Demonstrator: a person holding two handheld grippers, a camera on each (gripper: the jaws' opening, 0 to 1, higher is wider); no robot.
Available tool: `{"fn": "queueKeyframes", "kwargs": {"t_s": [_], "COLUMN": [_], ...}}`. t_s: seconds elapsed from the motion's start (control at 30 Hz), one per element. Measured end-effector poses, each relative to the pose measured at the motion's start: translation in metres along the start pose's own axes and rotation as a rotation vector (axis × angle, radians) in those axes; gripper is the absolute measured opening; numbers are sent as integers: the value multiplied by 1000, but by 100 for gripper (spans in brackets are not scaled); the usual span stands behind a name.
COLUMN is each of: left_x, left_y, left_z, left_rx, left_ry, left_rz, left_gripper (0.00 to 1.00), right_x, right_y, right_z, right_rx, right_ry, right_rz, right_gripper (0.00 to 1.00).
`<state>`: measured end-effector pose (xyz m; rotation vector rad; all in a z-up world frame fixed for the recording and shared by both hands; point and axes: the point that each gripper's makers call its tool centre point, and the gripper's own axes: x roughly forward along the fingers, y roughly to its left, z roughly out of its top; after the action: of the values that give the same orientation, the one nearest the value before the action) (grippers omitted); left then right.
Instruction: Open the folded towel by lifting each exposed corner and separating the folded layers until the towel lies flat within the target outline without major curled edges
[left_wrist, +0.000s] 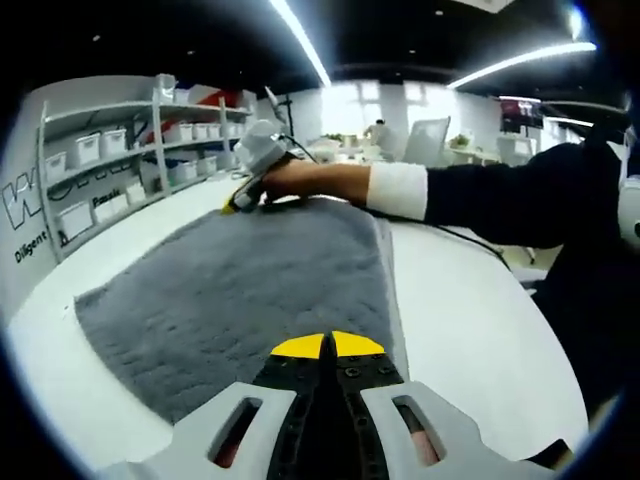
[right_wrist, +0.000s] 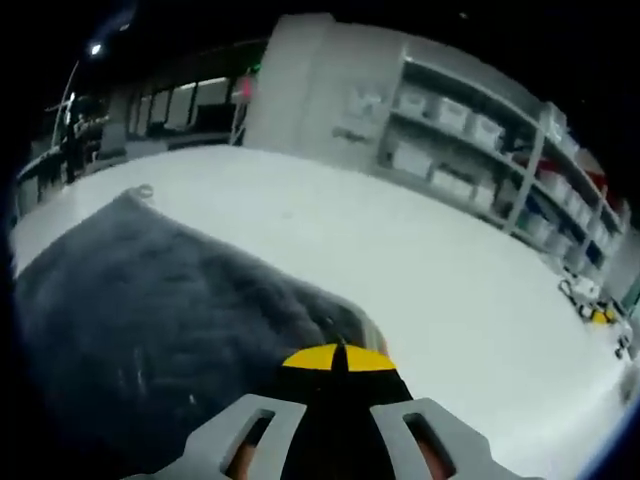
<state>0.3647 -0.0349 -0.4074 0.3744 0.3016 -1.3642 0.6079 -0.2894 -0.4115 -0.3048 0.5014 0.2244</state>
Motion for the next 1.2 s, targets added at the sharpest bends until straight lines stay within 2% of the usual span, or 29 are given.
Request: {"fn": "queueKeyframes", "kwargs": {"t_s": [0.07,0.1,0.13,0.17,0.23,0.37,0.47,0.53,0.67,0.83,0.87,1.03,1.2], "left_x": [0,0,0,1,3,4,1,-1,-4,-7,-9,-10,-9], "left_y": [0,0,1,2,4,7,12,15,22,23,30,36,45], "left_z": [0,1,2,3,8,10,14,17,23,30,31,32,29], "left_rx": [7,10,18,37,114,106,106,100,105,44,27,3,7], "left_ry": [-1,-3,-8,-18,-58,-67,-85,-107,-142,-204,-213,-224,-213], "left_rz": [2,4,7,9,33,45,64,75,100,89,94,118,162], "left_gripper": [1,1,1,1,1,1,1,3,11,18,20,22,33], "right_x": [-9,-14,-24,-30,-42,-53,-54,-55,-60,-64,-65,-68,-66], "right_y": [-6,-10,-12,-13,-23,-27,-27,-21,-14,-11,-9,-1,5], "right_z": [3,10,16,18,24,23,14,8,-1,-6,-8,-21,-29], "right_rx": [-1,17,80,119,158,245,267,291,289,289,283,256,201], "right_ry": [8,-30,-70,-83,-135,-167,-137,-102,-60,-44,-29,11,40], "right_rz": [-2,-1,19,39,33,84,117,169,222,257,266,292,302], "right_gripper": [0,0,0,0,0,0,0,0,0,0,2,3,4]}}
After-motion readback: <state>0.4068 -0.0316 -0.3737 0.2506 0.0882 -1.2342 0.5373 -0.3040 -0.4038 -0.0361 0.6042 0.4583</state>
